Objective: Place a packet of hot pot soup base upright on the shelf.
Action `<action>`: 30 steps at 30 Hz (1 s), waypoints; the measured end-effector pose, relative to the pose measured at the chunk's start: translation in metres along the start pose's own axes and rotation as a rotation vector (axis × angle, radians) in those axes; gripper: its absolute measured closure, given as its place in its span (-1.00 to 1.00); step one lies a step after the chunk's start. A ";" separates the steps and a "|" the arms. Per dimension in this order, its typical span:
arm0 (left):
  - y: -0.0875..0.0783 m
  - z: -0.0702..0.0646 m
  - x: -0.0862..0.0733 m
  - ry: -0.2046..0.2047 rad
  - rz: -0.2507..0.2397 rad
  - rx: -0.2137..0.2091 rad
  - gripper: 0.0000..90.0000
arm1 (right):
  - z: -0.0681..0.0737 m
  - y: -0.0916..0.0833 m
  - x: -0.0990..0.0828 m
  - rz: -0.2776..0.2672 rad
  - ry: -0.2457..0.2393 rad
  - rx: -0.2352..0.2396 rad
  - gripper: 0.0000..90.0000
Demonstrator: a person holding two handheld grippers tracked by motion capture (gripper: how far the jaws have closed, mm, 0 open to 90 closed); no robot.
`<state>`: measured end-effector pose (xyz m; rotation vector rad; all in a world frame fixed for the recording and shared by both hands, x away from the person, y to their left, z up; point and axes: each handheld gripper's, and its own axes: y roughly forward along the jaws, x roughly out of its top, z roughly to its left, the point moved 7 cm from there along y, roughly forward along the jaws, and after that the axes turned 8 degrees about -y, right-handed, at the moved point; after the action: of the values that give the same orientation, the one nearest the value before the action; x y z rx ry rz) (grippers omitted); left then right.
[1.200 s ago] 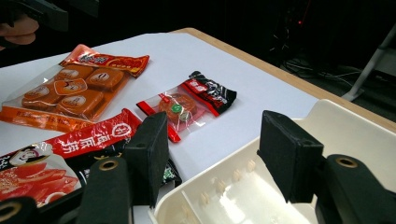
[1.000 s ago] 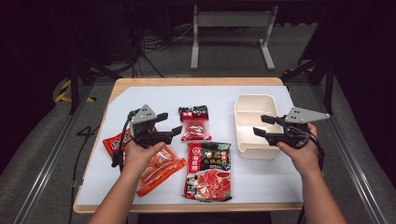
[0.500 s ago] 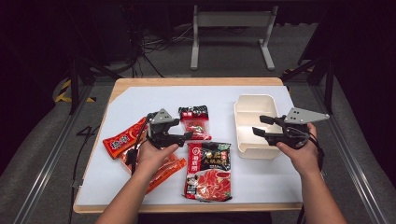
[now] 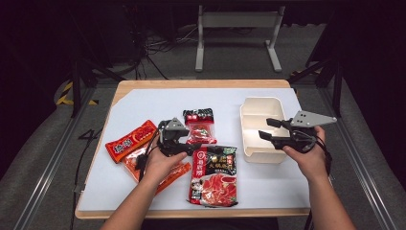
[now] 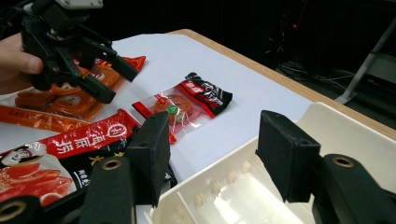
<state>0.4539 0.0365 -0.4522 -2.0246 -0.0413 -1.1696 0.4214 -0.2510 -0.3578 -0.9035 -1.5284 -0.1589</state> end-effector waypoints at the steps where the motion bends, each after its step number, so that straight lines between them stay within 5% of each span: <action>1: 0.003 0.000 -0.002 -0.003 0.017 -0.006 -0.40 | 0.000 0.000 0.000 -0.001 -0.002 0.001 -0.01; 21: 0.022 -0.002 -0.018 0.003 0.156 0.023 -0.10 | 0.003 0.005 -0.002 0.010 -0.015 0.008 -0.02; 25: 0.025 -0.001 -0.021 -0.019 0.185 0.043 -0.03 | 0.004 0.006 -0.002 0.014 -0.017 0.007 -0.03; 30: 0.025 0.000 -0.023 -0.052 0.210 0.007 0.09 | 0.005 0.007 -0.002 0.019 -0.024 0.004 -0.04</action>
<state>0.4505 0.0261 -0.4845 -1.9993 0.1379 -0.9835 0.4220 -0.2439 -0.3636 -0.9198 -1.5412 -0.1315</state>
